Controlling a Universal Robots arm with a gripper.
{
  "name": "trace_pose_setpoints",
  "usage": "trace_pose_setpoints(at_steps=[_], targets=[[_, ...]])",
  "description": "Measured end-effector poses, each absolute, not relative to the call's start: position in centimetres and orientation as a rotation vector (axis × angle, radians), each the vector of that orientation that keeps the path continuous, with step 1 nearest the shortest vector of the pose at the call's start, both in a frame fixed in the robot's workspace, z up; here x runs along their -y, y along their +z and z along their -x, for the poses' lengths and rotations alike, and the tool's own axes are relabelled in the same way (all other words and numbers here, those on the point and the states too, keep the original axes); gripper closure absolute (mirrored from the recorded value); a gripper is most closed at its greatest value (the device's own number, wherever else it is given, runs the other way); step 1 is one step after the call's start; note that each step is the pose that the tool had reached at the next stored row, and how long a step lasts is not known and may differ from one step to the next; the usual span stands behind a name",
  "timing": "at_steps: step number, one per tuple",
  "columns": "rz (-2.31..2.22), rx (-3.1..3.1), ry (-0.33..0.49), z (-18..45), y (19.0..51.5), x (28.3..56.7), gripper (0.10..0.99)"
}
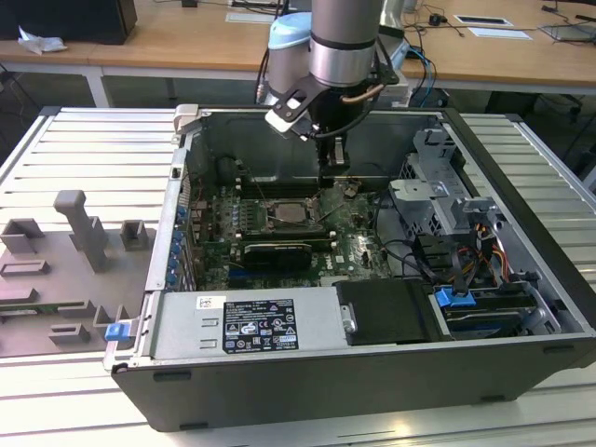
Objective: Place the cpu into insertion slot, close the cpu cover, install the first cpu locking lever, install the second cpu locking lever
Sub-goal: 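Close the cpu cover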
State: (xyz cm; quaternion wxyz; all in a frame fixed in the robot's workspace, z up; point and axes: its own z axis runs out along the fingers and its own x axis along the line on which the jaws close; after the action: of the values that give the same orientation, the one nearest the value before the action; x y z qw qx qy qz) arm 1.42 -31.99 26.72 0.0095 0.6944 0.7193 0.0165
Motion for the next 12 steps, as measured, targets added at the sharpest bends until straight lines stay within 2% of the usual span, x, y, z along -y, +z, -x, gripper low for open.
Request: trace_pose_setpoints(at_steps=[12], targets=[[-2.164,-2.241,0.040,-4.3,26.4,31.7,0.980]])
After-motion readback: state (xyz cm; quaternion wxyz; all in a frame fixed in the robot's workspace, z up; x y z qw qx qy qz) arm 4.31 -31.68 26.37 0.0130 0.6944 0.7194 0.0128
